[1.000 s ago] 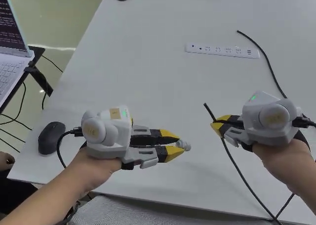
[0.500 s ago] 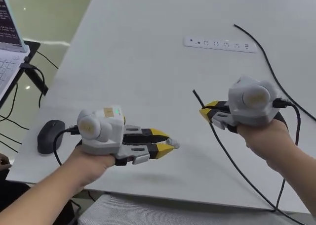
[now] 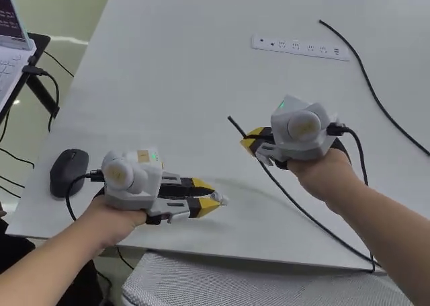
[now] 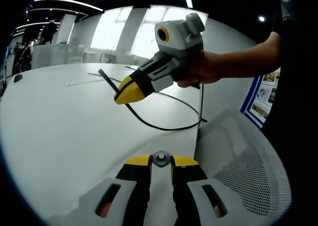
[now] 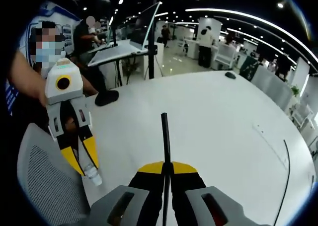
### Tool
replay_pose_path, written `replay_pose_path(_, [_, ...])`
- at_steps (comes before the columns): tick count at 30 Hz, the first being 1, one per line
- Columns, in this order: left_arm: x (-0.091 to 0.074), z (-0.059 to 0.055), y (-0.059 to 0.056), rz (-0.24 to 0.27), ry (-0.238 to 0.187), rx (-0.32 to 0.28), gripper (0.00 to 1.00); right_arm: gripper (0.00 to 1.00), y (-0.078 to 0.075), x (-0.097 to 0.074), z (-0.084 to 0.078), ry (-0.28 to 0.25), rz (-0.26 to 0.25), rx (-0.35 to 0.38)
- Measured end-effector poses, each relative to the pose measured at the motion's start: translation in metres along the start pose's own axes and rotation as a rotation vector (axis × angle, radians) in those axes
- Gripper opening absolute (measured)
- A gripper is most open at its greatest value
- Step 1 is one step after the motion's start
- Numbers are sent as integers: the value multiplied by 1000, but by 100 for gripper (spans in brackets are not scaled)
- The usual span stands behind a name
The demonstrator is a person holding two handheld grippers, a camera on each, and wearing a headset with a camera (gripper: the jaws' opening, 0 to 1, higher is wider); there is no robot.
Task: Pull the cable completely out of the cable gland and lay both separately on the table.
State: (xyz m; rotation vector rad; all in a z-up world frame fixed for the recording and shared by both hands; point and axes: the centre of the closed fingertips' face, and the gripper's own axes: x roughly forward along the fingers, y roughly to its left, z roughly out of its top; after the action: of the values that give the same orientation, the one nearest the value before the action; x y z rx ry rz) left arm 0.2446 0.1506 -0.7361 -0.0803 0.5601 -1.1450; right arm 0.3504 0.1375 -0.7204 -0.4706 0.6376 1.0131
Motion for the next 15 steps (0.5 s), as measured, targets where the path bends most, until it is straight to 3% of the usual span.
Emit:
replay_pose_path(4, [-3, -7, 6, 8, 2, -10, 15, 0, 11, 15, 1, 16, 29, -50])
replay_pose_path(7, [-5, -17, 10, 17, 32, 12, 15, 0, 23, 22, 2, 26, 63, -81])
replay_pose_path(11, [-8, -26, 16, 32, 32, -4, 15, 0, 34, 33, -6, 58, 105, -127])
replay_pose_path(13, [-8, -35, 17, 38, 61, 7, 15, 0, 40, 39, -9, 71, 126, -148])
replay_pose_path(15, [-7, -37, 18, 38, 63, 6, 15, 0, 45, 46, -12, 83, 144, -158])
